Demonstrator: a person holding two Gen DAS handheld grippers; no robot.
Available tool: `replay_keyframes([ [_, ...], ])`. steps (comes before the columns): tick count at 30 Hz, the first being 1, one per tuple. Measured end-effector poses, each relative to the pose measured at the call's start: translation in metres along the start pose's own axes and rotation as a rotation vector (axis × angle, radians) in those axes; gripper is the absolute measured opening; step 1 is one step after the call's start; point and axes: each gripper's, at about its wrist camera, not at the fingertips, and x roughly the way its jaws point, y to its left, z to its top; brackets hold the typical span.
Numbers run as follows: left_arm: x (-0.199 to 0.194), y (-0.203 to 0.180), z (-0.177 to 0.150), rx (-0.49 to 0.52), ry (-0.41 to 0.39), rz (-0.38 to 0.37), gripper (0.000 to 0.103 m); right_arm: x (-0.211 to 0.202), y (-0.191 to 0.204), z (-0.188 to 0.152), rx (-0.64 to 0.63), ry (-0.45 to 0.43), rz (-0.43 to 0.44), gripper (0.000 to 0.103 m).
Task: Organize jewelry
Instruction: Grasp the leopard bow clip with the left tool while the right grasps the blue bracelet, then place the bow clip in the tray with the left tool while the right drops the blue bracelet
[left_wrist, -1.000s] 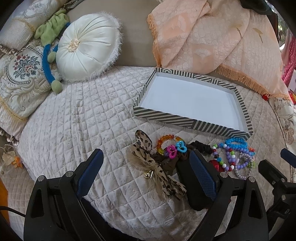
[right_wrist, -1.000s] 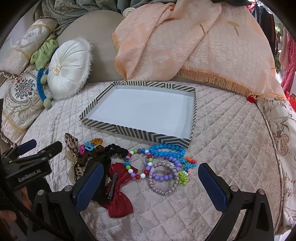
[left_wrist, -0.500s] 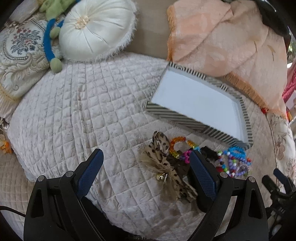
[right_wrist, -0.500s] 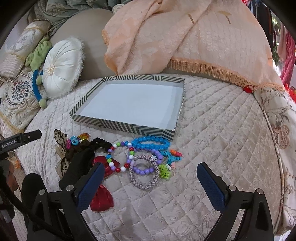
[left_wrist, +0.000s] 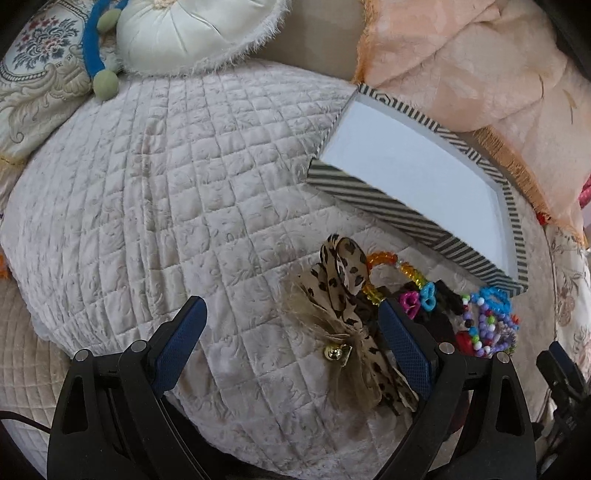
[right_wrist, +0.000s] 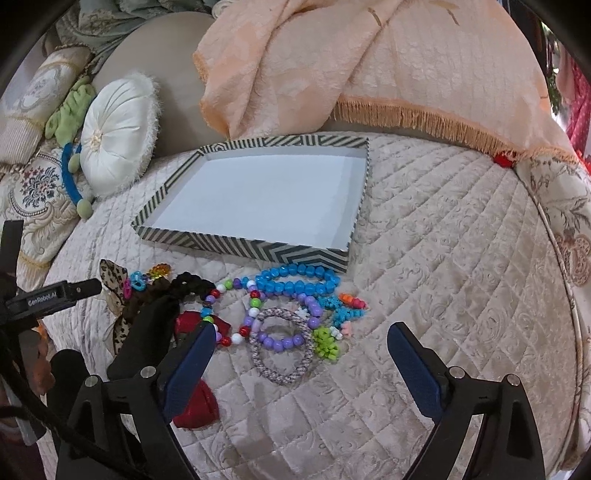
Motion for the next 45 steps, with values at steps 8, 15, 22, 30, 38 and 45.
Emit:
replay_keyframes([
  [8, 0.009, -0.013, -0.011, 0.122, 0.031, -0.012, 0.092, 0.023, -0.023, 0.012, 0.008, 0.038, -0.021, 0.075],
  [15, 0.029, -0.021, -0.008, 0.123, 0.052, 0.007, 0.09, 0.057, -0.028, 0.027, 0.034, 0.095, 0.031, 0.058],
  [22, 0.046, -0.033, -0.005, 0.149, 0.07, 0.003, 0.054, 0.089, -0.027, 0.041, 0.015, 0.156, 0.02, 0.05],
  [30, 0.037, -0.045, -0.009, 0.239, 0.089, -0.045, 0.016, 0.091, -0.026, 0.044, -0.041, 0.145, 0.047, 0.016],
  [38, 0.006, -0.014, -0.012, 0.205, 0.09, -0.093, 0.013, 0.056, -0.038, 0.043, -0.014, 0.088, 0.1, 0.007],
  [45, -0.02, -0.002, -0.007, 0.185, 0.044, -0.097, 0.013, 0.078, -0.038, 0.039, -0.002, 0.168, 0.072, 0.014],
])
